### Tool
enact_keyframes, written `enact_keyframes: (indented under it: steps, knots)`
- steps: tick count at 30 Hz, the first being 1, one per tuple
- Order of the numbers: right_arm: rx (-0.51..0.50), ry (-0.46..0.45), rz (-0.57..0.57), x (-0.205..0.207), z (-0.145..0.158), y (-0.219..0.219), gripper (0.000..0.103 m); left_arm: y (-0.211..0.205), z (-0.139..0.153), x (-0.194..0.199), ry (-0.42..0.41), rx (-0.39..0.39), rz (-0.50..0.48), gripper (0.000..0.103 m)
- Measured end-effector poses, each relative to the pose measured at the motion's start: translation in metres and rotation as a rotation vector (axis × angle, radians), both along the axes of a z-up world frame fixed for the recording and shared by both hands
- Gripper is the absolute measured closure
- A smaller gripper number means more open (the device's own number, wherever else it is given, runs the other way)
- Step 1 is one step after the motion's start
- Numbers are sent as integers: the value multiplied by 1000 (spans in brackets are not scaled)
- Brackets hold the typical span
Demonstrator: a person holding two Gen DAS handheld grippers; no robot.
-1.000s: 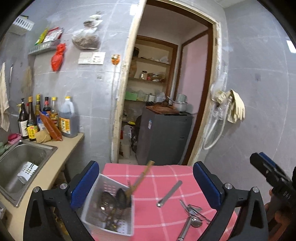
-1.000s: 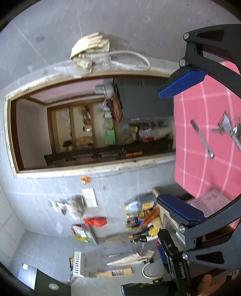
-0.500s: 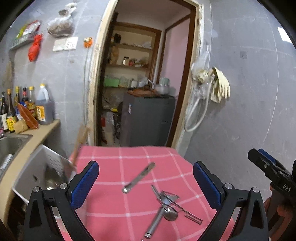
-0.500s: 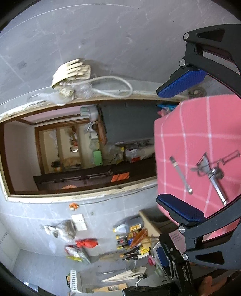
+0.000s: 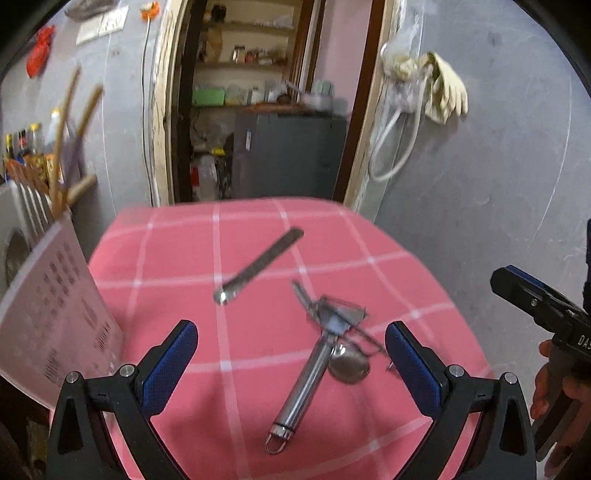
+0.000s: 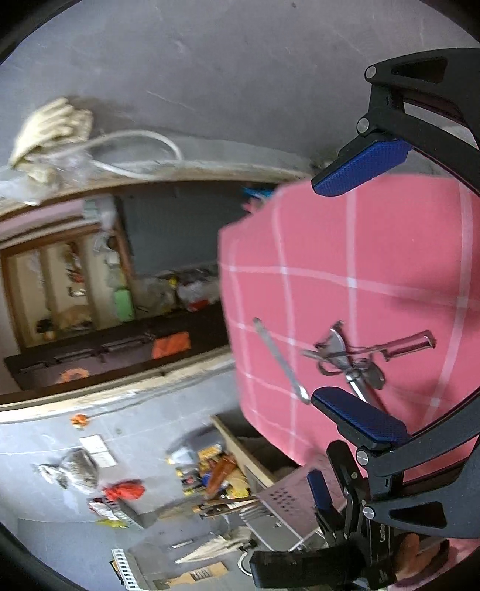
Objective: Organize utensils
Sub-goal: 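Move both tools back over the steel peeler and wire tongs, then grasp the steel peeler handle with the left tool while the right tool grasps the wire tongs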
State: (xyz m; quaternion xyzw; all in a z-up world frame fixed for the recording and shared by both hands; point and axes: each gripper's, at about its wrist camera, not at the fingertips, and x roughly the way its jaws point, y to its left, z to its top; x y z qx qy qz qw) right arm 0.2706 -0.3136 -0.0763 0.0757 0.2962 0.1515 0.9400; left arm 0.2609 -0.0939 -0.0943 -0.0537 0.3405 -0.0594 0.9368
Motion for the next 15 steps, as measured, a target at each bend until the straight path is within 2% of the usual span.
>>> enact_keyframes:
  steps: [2,3,5,9,15]
  knots:
    - [12,45,36,10,-15,4,10,1,-10,4,30,-13,-12,2]
    - [13,67,51,14,-22,7,13,2,-13,5,39,-17,-14,7]
    - [12,106,84,20,-37,13,26,4,-21,8,67,-23,-26,16]
    - [13,156,145,27,-57,29,33,4,-38,15,134,-28,-61,40]
    - [7,214,220,37,-73,53,60,-3,-50,22,185,-17,-106,59]
